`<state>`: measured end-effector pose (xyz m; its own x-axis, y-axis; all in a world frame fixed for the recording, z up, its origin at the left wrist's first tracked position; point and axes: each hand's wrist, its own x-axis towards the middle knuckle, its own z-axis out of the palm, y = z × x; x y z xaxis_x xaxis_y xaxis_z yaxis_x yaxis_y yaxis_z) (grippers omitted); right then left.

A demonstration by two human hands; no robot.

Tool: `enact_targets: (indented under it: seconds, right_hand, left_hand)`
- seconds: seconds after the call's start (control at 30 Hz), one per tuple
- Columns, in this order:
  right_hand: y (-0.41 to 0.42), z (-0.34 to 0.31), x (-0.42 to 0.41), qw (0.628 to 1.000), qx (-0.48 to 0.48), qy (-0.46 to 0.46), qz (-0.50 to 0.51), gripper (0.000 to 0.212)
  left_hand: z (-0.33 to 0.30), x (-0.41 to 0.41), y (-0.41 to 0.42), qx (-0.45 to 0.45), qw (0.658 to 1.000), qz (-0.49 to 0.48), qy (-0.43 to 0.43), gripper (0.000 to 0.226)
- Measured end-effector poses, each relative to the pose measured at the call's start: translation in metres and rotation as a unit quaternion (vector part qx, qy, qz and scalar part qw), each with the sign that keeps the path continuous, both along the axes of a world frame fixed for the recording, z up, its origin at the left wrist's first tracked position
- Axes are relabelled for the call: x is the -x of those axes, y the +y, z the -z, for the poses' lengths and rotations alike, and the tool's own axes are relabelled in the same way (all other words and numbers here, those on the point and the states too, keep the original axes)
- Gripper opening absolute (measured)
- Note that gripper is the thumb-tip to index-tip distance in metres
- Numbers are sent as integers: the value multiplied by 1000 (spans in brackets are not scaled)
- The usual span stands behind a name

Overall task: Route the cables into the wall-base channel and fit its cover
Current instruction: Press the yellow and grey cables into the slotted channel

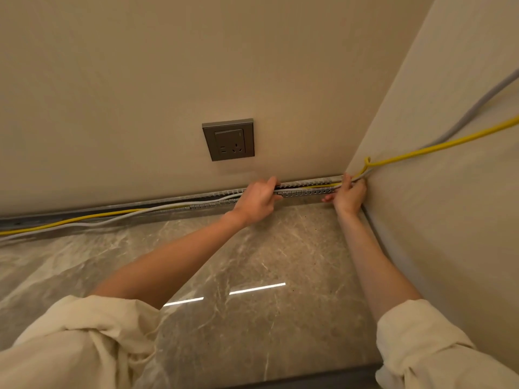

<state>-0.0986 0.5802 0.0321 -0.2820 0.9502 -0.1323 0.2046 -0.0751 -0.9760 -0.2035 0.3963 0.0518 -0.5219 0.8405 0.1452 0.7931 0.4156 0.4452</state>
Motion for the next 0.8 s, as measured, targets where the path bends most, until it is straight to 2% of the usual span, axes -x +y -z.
enact_targets:
  seconds: [0.17,0.43,0.53,0.8]
  right_hand:
    - [6,3,-5,996,89,-6,4,30]
    - [15,5,0,998,29,-42,23,31]
    - [12,6,4,999,31,-28,27,28]
    - [2,0,0,992,123,-9,41,30]
  left_hand:
    - [1,-17,14,-39,999,20,17,22]
    - [2,-16,21,-51,998,14,27,25]
    - [3,-12,21,-42,999,15,13,28]
    - [20,-12,26,-60,997,-11,-51,25]
